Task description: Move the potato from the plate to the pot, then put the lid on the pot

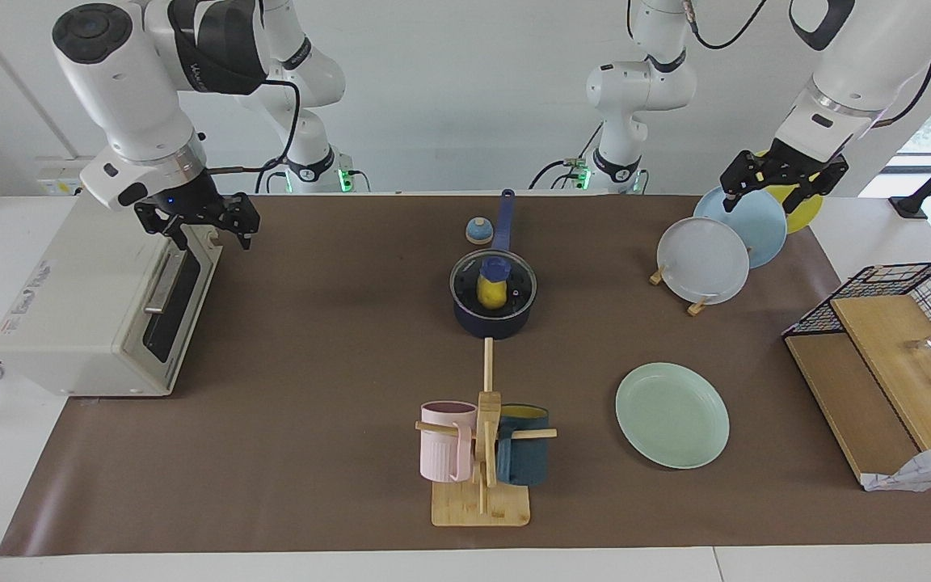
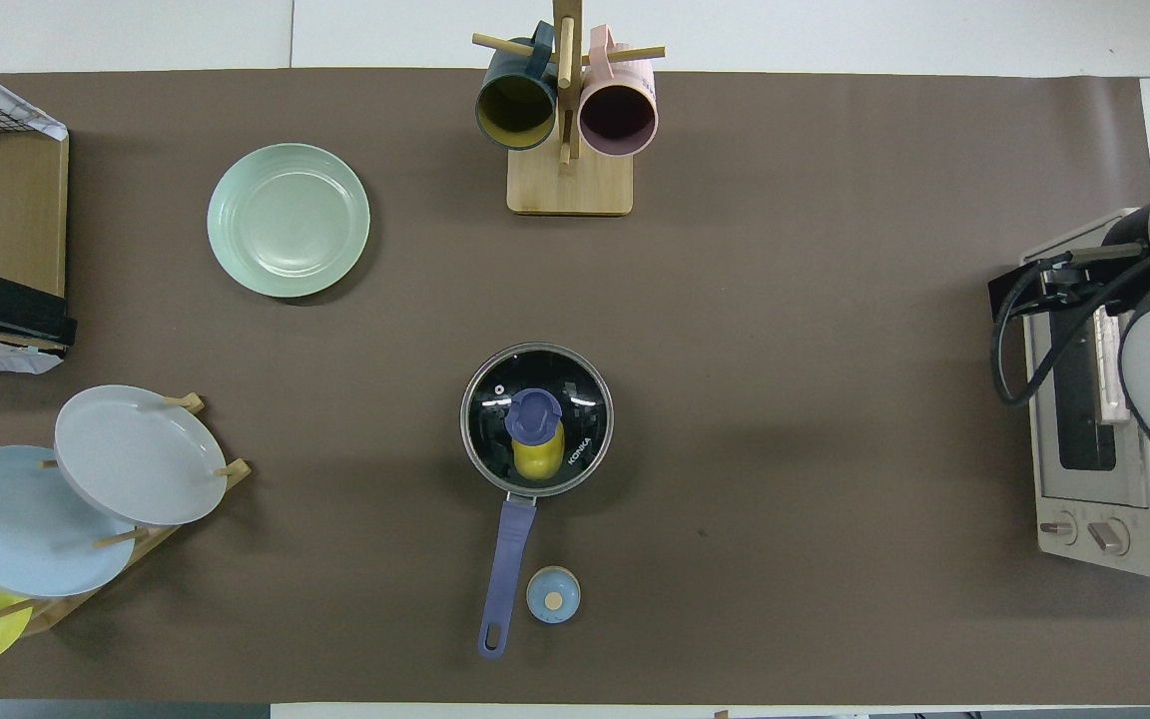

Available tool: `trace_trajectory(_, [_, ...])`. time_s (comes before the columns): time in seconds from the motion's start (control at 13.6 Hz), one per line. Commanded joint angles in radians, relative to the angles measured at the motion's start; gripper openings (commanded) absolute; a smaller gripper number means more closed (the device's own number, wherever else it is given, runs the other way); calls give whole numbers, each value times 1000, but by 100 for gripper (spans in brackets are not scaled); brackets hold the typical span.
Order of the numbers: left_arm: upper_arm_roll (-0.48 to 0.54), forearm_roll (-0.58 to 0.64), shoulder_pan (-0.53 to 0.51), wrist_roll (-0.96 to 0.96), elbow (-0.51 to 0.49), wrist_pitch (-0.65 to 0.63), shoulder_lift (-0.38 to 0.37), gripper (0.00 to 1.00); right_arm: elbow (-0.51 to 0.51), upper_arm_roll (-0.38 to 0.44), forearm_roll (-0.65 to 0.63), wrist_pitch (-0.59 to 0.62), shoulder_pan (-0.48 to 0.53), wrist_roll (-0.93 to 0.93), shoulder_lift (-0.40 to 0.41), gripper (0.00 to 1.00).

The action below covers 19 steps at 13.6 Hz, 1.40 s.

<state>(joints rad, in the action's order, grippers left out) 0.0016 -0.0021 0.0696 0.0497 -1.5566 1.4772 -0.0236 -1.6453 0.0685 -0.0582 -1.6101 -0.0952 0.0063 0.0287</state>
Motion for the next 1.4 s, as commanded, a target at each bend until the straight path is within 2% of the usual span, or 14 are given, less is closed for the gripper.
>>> trace_trajectory(0.0, [-9, 17, -13, 4, -33, 12, -29, 100, -13, -3, 17, -11, 32, -20, -3, 100])
trace_trajectory(1.33, [-9, 17, -13, 4, -33, 12, -29, 100, -13, -15, 43, 2, 88, -19, -3, 100])
